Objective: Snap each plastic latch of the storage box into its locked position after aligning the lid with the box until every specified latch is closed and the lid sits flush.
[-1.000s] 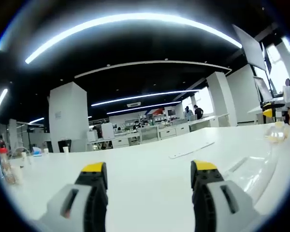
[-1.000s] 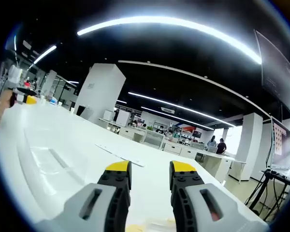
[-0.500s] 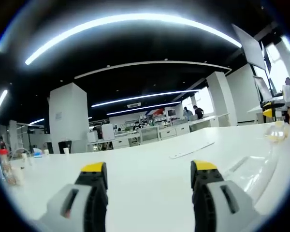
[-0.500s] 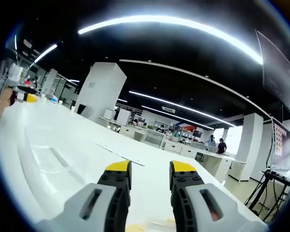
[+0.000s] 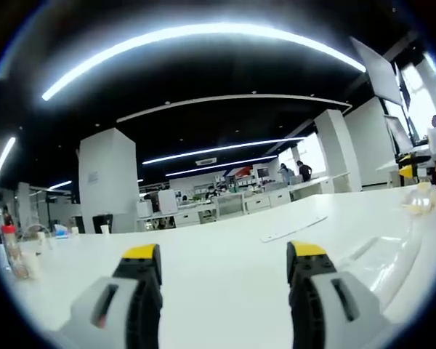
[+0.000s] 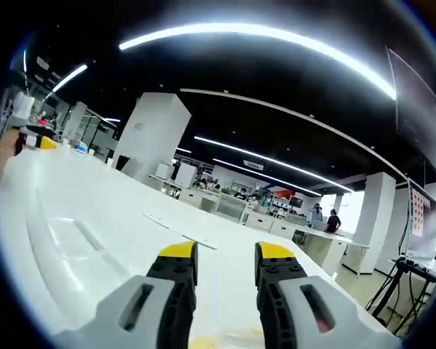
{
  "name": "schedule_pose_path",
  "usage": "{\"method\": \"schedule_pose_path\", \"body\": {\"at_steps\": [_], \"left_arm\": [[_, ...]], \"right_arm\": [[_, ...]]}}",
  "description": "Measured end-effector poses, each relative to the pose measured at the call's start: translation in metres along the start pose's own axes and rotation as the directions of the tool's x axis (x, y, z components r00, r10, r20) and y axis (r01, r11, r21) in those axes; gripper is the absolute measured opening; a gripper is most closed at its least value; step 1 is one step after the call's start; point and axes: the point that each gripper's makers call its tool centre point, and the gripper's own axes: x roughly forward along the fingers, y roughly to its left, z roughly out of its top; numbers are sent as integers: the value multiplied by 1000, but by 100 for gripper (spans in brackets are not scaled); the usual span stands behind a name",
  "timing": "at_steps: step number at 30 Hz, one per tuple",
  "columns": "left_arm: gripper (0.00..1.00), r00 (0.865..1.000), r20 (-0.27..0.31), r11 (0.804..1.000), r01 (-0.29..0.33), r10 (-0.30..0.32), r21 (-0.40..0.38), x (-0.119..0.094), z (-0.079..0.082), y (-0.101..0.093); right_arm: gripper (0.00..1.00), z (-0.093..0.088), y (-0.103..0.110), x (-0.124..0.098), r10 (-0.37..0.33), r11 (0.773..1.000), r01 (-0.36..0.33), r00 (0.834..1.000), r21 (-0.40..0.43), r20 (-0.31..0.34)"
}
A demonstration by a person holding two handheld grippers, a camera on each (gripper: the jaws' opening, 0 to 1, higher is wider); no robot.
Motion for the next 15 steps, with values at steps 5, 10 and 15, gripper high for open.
{"method": "schedule_pose_path", "body": {"at_steps": [5,10,15], "left_arm": [[70,1000,11,1000,-6,6,-4,-2,3,1],[70,1000,23,1000,-13,13,-6,-3,5,2],[70,1000,19,1000,-7,7,-9,-3,4,1]], "right_arm": [[31,-2,-1,0,0,1000,0,1000,11,-6],[31,-2,-1,0,-3,1000,3,1000,4,-4],[31,1,-3,-3,-22,1000,22,1000,-5,4]]}}
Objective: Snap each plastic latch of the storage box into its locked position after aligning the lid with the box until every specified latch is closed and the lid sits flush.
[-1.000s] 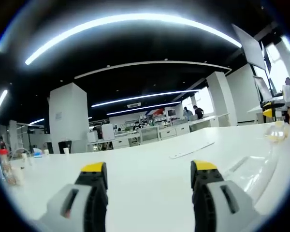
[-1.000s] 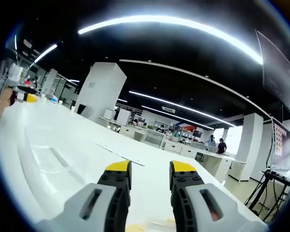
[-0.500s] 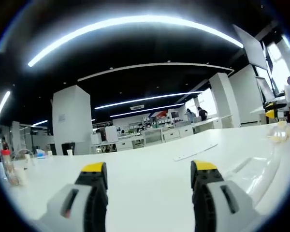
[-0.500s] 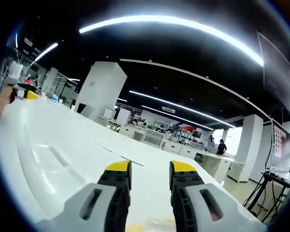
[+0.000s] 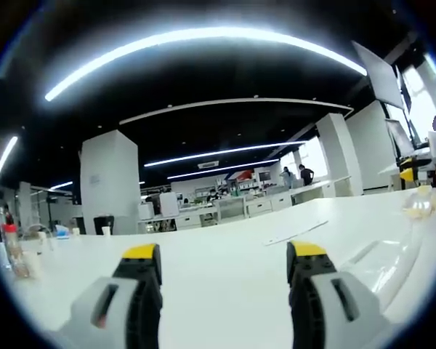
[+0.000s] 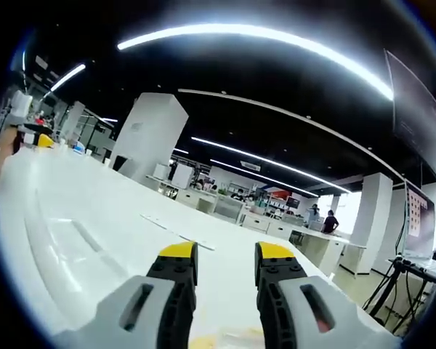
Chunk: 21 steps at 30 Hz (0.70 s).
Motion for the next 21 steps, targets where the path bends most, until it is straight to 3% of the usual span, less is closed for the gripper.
{"method": "schedule_pose_path", "body": {"at_steps": [21], "left_arm": [[70,999,38,999,32,-32,-16,-6,9,-7]], "right_arm": [[31,1,10,2,7,1000,-7,1000,-23,-6]]}}
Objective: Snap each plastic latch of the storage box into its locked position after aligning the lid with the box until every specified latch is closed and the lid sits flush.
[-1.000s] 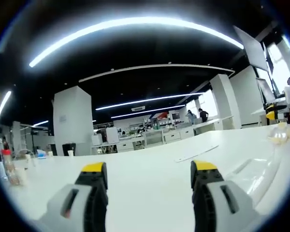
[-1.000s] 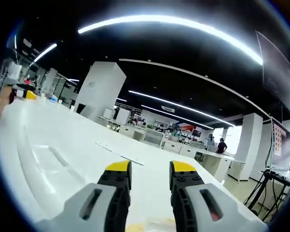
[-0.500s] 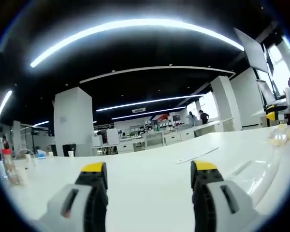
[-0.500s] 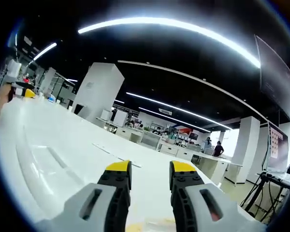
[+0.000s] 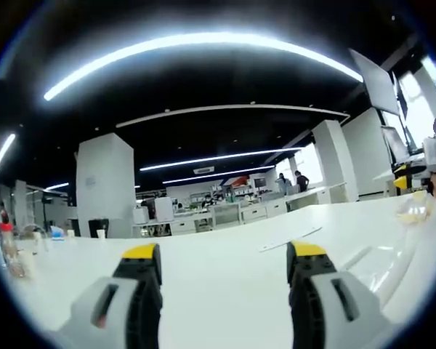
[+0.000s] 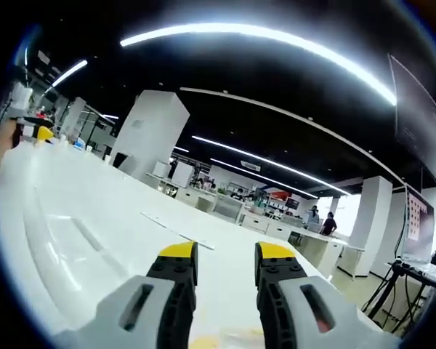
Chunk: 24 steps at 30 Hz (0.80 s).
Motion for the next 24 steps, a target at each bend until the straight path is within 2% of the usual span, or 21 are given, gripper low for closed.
{"method": "schedule_pose_path", "body": {"at_steps": [5,11,17,20,24], "left_arm": [[70,1000,6,1000,6,-6,-2,-1,2,-1],[70,1000,5,1000,15,-15,-18,-2,2,0],[70,1000,4,999,25,-25,-27,-2,2,0],[69,999,-9,998,42,-42,-36,0,0,-1],[69,995,-21,992,98,-100,-82,3,-3,-8]], "right_arm": [[31,1,0,0,-13,999,13,1000,-46,6],[31,-6,-7,1,-10,1000,10,1000,12,-8],[31,-7,-9,1,-39,999,38,999,-23,-14],[31,-6,-11,0,-46,999,46,999,-24,-9],[31,-6,-15,-2,-56,998,56,998,-7,0]]}}
